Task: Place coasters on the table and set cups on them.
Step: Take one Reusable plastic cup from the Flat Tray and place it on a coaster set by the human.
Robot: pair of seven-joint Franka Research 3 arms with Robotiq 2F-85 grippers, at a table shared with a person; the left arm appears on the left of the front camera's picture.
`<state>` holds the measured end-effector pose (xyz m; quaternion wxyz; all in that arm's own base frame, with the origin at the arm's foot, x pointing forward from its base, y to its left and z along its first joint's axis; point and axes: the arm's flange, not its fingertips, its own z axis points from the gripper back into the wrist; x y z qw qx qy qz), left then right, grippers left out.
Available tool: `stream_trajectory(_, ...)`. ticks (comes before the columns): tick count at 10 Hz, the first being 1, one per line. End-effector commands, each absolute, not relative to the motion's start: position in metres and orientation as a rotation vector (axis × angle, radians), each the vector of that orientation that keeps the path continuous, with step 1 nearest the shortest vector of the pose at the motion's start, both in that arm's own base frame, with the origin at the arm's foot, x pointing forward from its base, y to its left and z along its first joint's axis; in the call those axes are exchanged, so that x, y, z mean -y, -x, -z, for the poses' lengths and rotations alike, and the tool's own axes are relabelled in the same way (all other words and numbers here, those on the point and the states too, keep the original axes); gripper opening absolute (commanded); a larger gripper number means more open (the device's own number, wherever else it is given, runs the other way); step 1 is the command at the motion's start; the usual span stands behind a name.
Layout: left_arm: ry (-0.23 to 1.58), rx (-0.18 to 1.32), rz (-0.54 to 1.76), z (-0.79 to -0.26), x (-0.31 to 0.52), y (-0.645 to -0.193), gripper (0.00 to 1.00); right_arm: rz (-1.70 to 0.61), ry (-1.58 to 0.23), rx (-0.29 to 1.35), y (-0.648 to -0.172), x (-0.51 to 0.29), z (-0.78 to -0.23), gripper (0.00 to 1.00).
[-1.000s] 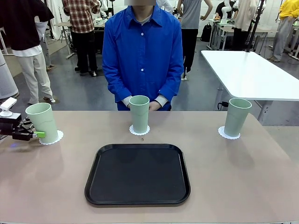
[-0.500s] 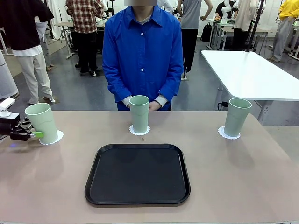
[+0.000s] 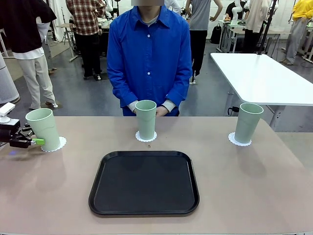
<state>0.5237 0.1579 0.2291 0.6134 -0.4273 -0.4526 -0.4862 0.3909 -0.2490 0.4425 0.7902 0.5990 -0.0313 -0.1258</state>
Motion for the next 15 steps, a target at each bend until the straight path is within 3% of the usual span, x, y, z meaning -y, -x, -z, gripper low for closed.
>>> stream_trajectory(1,0.971,1.054,1.143,-0.228,-0.164,-0.525,1.00,0.269,-1.294,0.070,-0.388,0.247,-0.443,1.00)
stream_trajectory(15,0.862,1.041,1.091,-0.229,-0.193,-0.525,1.00,0.269,-1.294,0.070,-0.388,0.247,-0.443,1.00)
